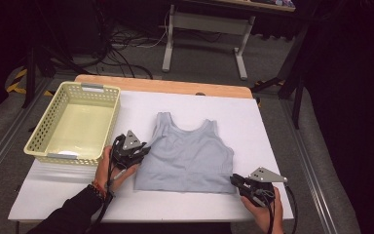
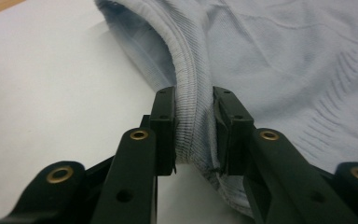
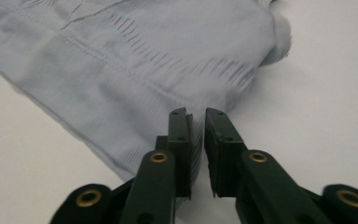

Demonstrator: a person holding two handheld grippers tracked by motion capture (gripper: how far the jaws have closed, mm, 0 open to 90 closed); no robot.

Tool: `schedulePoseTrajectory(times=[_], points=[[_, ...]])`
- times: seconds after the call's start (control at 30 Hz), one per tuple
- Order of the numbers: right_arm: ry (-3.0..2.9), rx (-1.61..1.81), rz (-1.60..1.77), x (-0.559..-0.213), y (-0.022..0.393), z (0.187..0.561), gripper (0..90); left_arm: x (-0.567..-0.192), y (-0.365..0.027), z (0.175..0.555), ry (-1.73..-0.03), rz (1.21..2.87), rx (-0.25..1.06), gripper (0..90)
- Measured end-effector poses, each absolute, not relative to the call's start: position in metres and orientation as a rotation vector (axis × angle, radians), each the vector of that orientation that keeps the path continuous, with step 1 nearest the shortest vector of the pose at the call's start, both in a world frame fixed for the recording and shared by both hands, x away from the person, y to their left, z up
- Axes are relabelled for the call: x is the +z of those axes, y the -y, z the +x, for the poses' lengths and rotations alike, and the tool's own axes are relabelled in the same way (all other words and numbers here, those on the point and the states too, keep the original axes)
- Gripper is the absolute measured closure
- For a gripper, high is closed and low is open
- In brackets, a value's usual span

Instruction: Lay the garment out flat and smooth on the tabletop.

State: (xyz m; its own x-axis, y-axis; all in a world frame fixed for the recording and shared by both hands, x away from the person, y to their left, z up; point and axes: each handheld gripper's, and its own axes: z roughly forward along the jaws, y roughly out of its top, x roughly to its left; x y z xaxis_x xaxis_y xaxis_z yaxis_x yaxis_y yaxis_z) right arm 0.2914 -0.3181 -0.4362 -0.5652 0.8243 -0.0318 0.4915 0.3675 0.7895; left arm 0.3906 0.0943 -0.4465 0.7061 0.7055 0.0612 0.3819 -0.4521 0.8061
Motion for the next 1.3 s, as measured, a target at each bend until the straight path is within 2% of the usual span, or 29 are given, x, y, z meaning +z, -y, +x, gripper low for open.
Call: schedulePoseTrajectory(times=[0.1, 0.23, 0.5, 0.87, 1.07, 1.13, 1.17, 1.2, 1.3], points=[[-2.195, 1.065, 1.131, -0.435, 0.318, 0.291, 72.8, -0.445, -0.095, 0.388, -0.819, 2.084, 0.518, 70.5], [-2.137, 1.073, 1.094, -0.432, 0.316, 0.289, 61.2, -0.437, -0.1, 0.381, -0.805, 2.042, 0.587, 60.3], [-2.059, 1.143, 1.016, -0.419, 0.311, 0.284, 55.3, -0.429, -0.11, 0.369, -0.724, 2.021, 0.634, 50.0], [-2.096, 1.235, 0.881, -0.414, 0.273, 0.286, 48.3, -0.427, -0.123, 0.354, -0.647, 2.003, 0.633, 38.5], [-2.195, 1.279, 0.761, -0.419, 0.223, 0.294, 42.4, -0.427, -0.135, 0.341, -0.644, 1.989, 0.643, 30.8], [-2.22, 1.287, 0.732, -0.42, 0.212, 0.294, 43.6, -0.427, -0.136, 0.34, -0.642, 1.993, 0.652, 29.4], [-2.271, 1.289, 0.66, -0.423, 0.191, 0.296, 44.9, -0.428, -0.138, 0.339, -0.645, 1.986, 0.653, 28.6], [-2.271, 1.289, 0.66, -0.423, 0.191, 0.296, 44.9, -0.427, -0.139, 0.338, -0.649, 1.982, 0.647, 28.6], [-2.39, 1.28, 0.559, -0.435, 0.147, 0.301, 48.6, -0.428, -0.139, 0.337, -0.656, 1.983, 0.655, 28.3]])
